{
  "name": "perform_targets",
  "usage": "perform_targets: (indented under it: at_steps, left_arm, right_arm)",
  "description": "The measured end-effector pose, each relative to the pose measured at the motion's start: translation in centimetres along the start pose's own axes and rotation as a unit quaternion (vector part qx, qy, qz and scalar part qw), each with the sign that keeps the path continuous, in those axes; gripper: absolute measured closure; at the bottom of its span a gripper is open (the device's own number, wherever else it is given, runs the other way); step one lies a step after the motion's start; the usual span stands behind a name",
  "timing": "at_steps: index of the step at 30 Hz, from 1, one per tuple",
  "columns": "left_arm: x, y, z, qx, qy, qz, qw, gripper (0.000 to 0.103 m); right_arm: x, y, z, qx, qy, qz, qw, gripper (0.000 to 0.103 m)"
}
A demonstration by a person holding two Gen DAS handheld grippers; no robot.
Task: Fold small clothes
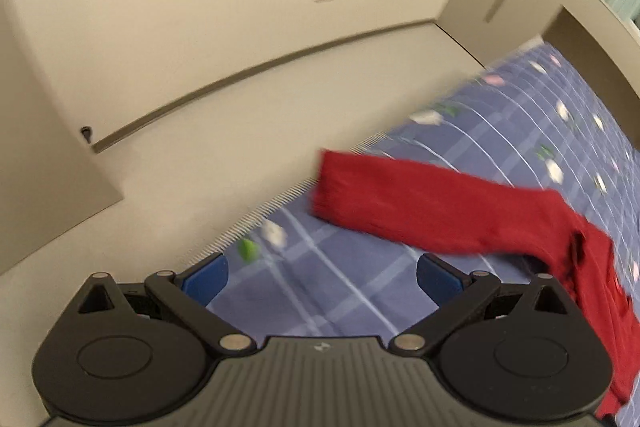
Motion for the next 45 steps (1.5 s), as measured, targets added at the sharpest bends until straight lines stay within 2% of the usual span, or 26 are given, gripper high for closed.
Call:
perform_targets:
  at_steps: [5, 10, 14, 16, 19, 22, 23, 25, 27, 30, 33, 38, 41, 45]
  left_arm:
    - [2.8, 6.1, -0.3, 0.017, -0.008, 0.038, 0.9991, 0.001]
    - [4.6, 11.2, -0.6, 0.04, -0.025, 0.071, 0.9964, 0.001]
    - [4.7, 13.7, -0.8, 0.042, -0.024, 0.093, 0.9944, 0.001]
    - [4.5, 14.5, -1.0, 0.04, -0.022, 0.1, 0.9939, 0.001]
    - [4.3, 15.2, -1.4, 0.034, -0.015, 0.11, 0.9932, 0.001]
    - [4.1, 15.4, -1.5, 0.027, -0.012, 0.119, 0.9924, 0.001]
    - [4.0, 15.1, -1.5, 0.023, -0.011, 0.12, 0.9925, 0.001]
    - [4.0, 15.0, -1.5, 0.015, -0.009, 0.115, 0.9932, 0.001]
    - [4.1, 14.4, -1.5, 0.005, -0.01, 0.106, 0.9943, 0.001]
    - [4.4, 13.4, -1.1, -0.013, -0.014, 0.09, 0.9958, 0.001]
    - [4.4, 11.6, -0.8, -0.036, -0.022, 0.049, 0.9979, 0.001]
    - [3.7, 6.7, -1.3, -0.067, -0.025, -0.043, 0.9965, 0.001]
    - [3.5, 2.2, -1.7, -0.102, -0.029, -0.101, 0.9892, 0.001]
    - [3.0, -5.2, -2.8, -0.15, -0.038, -0.161, 0.9747, 0.001]
  right_arm:
    - [4.5, 11.0, -5.6, 0.086, -0.02, 0.111, 0.99, 0.001]
    - [7.8, 21.1, -10.4, 0.16, -0.043, 0.222, 0.961, 0.003]
    - [9.1, 26.3, -13.5, 0.179, -0.042, 0.295, 0.938, 0.014]
    - [9.4, 27.9, -15.0, 0.185, -0.025, 0.307, 0.933, 0.027]
    - [9.8, 28.9, -16.5, 0.181, -0.001, 0.312, 0.933, 0.039]
    - [10.2, 29.0, -17.2, 0.163, 0.014, 0.306, 0.938, 0.049]
    - [10.3, 29.0, -17.3, 0.161, 0.016, 0.302, 0.94, 0.056]
    - [10.7, 29.1, -17.4, 0.165, 0.021, 0.297, 0.94, 0.083]
    - [11.2, 29.2, -17.4, 0.176, 0.026, 0.286, 0.941, 0.097]
    - [12.7, 27.9, -16.7, 0.193, 0.031, 0.22, 0.956, 0.099]
    - [15.4, 25.2, -15.5, 0.206, 0.028, 0.145, 0.967, 0.099]
    - [21.2, 19.3, -13.0, 0.243, 0.012, 0.039, 0.969, 0.099]
    - [24.8, 15.4, -11.7, 0.258, -0.005, -0.002, 0.966, 0.099]
    - [29.1, 10.1, -10.0, 0.27, -0.022, -0.039, 0.962, 0.099]
Point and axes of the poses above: each gripper's, at about its wrist camera, not at the fingertips, and z roughly against the way its jaws point, y to its left, x to its top, the point moved 5 cm from there along -z, roughly the way its jaws point, and after that the axes turned 1 degree about -y, right-handed, at the moved point
